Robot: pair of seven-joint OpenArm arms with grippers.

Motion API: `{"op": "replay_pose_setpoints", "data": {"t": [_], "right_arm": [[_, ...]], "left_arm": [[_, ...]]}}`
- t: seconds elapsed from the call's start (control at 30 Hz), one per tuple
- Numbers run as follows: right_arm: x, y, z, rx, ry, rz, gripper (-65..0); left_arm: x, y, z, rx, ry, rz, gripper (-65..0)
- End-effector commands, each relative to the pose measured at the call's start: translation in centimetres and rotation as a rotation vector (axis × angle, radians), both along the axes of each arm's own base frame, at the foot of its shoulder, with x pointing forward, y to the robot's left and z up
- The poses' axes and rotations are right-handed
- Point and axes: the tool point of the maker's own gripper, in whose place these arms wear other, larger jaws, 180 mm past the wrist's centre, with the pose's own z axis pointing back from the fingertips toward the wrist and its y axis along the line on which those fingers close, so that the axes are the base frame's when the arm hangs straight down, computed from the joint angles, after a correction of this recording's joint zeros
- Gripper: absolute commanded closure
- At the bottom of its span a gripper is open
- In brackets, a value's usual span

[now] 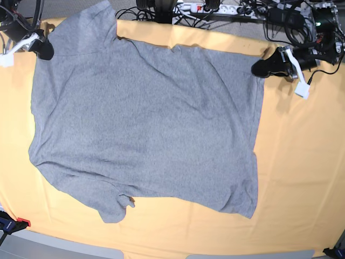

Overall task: Layout the t-shirt on the table in an organized manner, then fold the t-shirt properly
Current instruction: 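Grasp the shirt's shoulder corners with both grippers, then lift both shoulder corners and pull them apart to stretch the shirt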

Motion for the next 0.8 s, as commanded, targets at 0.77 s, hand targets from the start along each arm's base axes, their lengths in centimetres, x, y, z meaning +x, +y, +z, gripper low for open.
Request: {"op": "replay_pose_setpoints", "data": {"t": [0.77], "right_arm": [[0.6,-2.0,4.1,-0.196,0.008,0.163,0.0]], "left_arm": [[1.2,1.1,8.7,0.264,-0.296,-0.152,0.0]]}}
